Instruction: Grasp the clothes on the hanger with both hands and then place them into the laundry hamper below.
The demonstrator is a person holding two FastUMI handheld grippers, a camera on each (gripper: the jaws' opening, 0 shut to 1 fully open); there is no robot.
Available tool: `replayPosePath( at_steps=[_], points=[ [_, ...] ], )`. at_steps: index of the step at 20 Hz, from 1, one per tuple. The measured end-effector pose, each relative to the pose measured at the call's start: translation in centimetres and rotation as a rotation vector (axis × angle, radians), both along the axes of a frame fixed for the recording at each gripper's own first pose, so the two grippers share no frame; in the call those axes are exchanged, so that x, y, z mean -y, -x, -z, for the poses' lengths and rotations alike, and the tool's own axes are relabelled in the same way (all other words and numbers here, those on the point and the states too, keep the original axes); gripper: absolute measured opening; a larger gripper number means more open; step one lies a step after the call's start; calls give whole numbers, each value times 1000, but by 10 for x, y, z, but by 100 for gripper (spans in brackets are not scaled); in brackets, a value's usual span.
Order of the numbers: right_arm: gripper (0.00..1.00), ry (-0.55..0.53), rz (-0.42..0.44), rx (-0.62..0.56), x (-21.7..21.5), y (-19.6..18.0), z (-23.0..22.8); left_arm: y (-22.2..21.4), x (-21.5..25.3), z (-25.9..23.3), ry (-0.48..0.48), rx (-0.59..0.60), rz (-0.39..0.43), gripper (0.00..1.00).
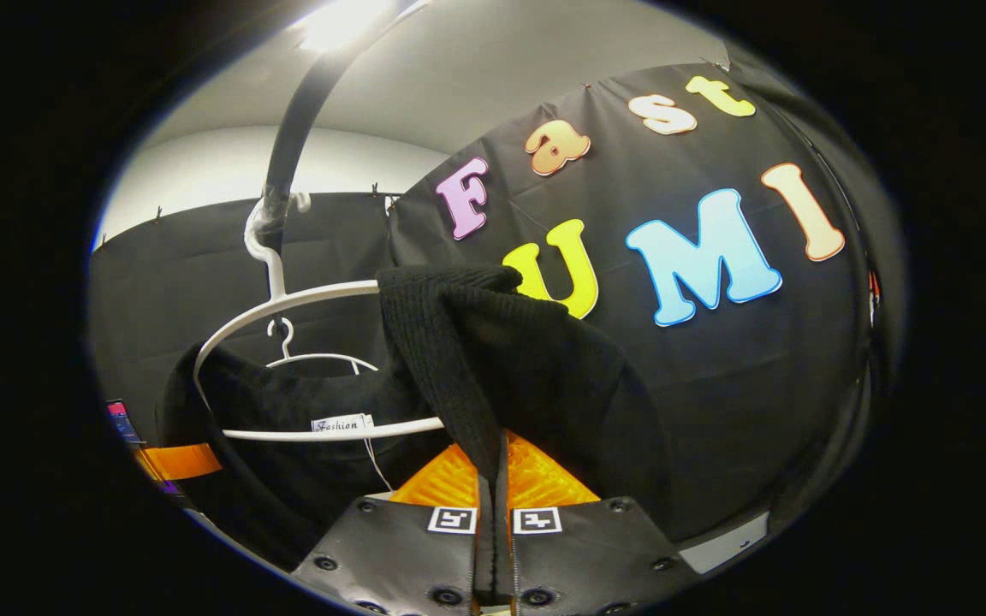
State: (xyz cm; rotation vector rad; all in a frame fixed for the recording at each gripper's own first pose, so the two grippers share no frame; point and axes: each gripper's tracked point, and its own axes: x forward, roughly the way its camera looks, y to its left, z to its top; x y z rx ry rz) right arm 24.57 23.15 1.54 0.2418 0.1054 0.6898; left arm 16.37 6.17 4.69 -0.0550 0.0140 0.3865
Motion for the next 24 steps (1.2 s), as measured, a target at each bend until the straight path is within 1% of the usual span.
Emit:
replayPosePath(
  at_steps=[3,6,8,12,14,18,20,22,24],
  points=[
    [1,-24,19,16,13,-4,-8,8,3,-12,18,47,13,1],
    [0,-41,65,31,28,-8,-15,13,0,-28,-14,79,13,1],
    [2,-47,112,42,39,-15,-20,17,-2,-36,-24,99,18,1],
    [2,-56,215,55,60,-27,-32,25,-20,-51,11,147,50,2],
    [2,-57,273,80,68,-29,-41,30,-34,-56,21,156,68,1],
    [0,-32,379,146,80,-40,-52,32,-71,-61,7,151,91,1],
    [2,-39,438,181,90,-45,-60,33,-89,-61,-5,140,91,1],
    [0,-41,500,207,102,-51,-67,30,-100,-61,0,140,106,2],
    [2,-31,544,216,110,-57,-68,25,-110,-59,-2,134,132,0]
  ],
)
